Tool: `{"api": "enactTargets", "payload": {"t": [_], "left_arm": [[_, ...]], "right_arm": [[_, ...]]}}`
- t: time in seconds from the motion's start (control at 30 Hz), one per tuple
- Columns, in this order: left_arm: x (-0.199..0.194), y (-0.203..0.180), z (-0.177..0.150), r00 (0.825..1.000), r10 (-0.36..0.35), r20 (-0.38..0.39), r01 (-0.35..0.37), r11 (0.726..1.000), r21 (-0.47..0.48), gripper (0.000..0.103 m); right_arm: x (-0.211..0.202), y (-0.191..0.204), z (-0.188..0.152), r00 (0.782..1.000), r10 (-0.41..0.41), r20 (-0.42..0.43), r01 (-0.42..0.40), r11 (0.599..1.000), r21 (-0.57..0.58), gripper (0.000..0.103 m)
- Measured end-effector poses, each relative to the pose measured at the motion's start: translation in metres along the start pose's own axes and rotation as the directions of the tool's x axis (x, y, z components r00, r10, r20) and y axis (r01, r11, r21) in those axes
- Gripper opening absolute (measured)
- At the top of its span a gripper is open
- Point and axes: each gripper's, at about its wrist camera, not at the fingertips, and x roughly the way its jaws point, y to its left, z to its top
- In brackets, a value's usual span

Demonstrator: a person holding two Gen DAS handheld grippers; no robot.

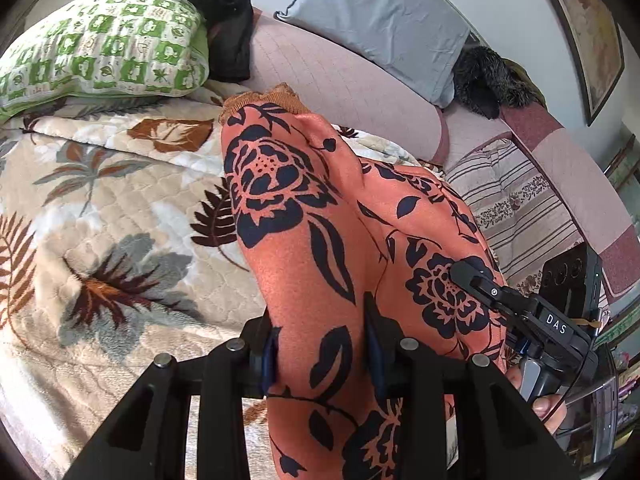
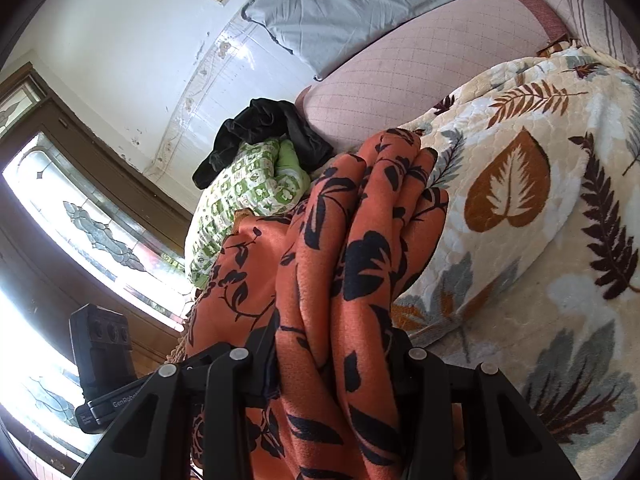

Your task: Fold small clothes

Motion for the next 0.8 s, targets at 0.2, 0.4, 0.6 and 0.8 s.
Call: {"api": "enactTargets", "payload": {"t": [0.2,0.4,0.6,0.8], "left_arm": [[0.006,0.036,-0.015,0.998,0.060,-0.036,-0.061,0.997,-0.043,0.038],[0.037,0.068,-0.039,0.979,0.155,-0.133,-0.166,0.983,-0.082,0.045],[0.023,0.063,-0.047,0.967,0.236,-0.097,-0.244,0.966,-0.080,0.061],[-0.031,0.032,-0.062,0.883,0.465,0.058,-0.466,0.885,-0.001,0.079]], "right_arm": [[0.038,0.008,-0.024,0.998,-0.036,-0.050,0.036,0.999,-0.012,0.041],[0.074,-0.010,-0.052,0.978,-0.164,-0.130,0.162,0.986,-0.031,0.042],[0.057,-0.004,-0.055,0.958,-0.266,-0.110,0.258,0.962,-0.088,0.056],[-0.002,0.035,-0.061,0.934,-0.354,0.051,0.357,0.911,-0.208,0.060]]}}
